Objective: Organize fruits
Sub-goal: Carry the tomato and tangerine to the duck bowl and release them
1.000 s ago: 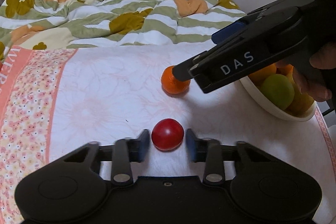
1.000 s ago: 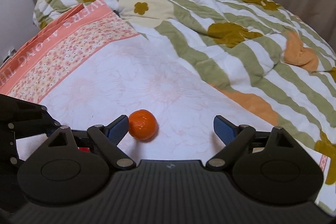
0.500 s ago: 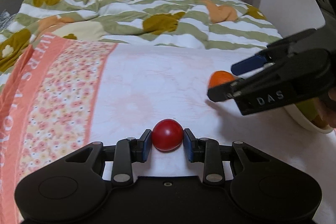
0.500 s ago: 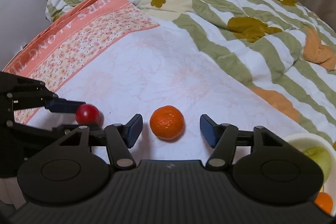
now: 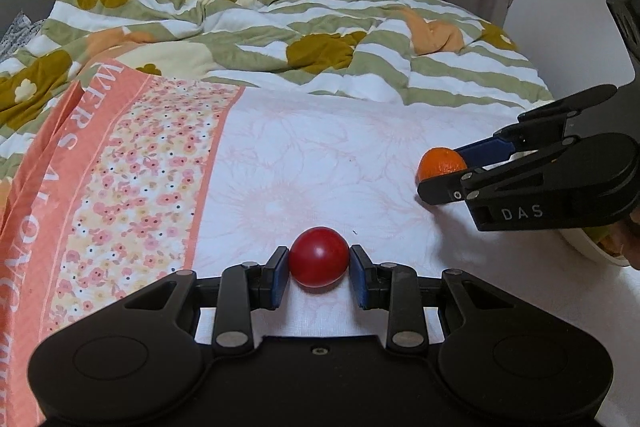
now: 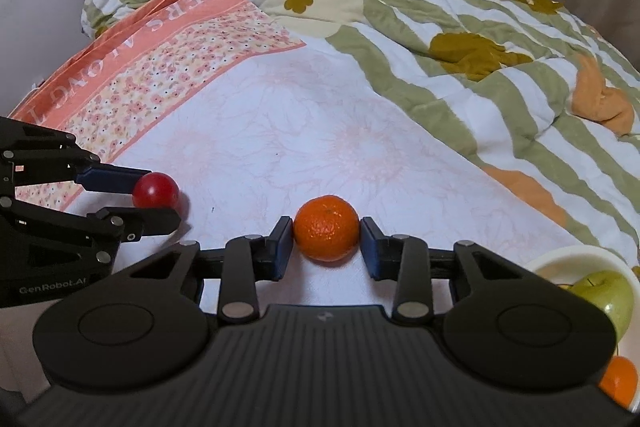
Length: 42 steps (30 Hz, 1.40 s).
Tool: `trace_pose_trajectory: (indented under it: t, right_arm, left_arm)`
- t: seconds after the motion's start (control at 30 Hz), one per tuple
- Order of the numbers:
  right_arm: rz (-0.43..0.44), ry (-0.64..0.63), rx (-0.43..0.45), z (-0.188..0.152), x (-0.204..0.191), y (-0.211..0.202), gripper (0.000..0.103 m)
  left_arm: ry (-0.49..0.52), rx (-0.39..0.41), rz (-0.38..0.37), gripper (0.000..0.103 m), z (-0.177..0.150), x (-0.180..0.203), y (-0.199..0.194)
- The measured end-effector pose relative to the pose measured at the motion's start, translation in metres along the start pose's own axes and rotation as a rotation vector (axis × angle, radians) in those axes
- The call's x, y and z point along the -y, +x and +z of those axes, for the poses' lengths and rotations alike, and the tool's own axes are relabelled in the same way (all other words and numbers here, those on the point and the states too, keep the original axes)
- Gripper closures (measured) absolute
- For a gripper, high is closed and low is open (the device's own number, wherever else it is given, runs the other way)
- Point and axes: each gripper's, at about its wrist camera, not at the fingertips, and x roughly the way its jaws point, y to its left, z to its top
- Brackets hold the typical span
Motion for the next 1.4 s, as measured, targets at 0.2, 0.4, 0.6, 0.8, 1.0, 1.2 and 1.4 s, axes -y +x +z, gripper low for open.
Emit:
trace_pose_trajectory:
  t: [0.2, 0.4, 0.6, 0.8, 1.0, 1.2, 1.4]
  right_arm:
    - [-0.011, 0.046, 0.035, -0.004, -0.004, -0.021, 0.052]
    - [-0.045, 0.103, 0.087, -0.009, -0.009, -0.059, 0.052]
    - [-0.094, 0.181, 0.137, -0.023, -0.009, -0.106, 0.052]
    - [-0.178, 0.252, 0.161, -0.046, 0.0, -0.146, 0.052]
    - [-0.244, 0.312, 0.188, -0.069, 0.026, -0.182, 0.052]
    - [-0.283, 0.354, 0.224, -0.082, 0.065, -0.212, 0.052]
    - [-0.31, 0.364, 0.251, -0.085, 0.108, -0.225, 0.052]
  left_arm:
    - [0.016, 0.032, -0.008, 0.067, 0.002, 0.002, -0.017]
    - [0.031, 0.093, -0.027, 0.067, 0.009, 0.01, -0.043]
    - [0.055, 0.149, -0.065, 0.067, 0.018, 0.025, -0.072]
    - [0.123, 0.193, -0.13, 0.067, 0.03, 0.051, -0.089]
    - [0.184, 0.233, -0.176, 0.067, 0.047, 0.083, -0.096]
    - [0.225, 0.266, -0.187, 0.067, 0.065, 0.121, -0.096]
    - [0.231, 0.263, -0.196, 0.067, 0.081, 0.155, -0.079]
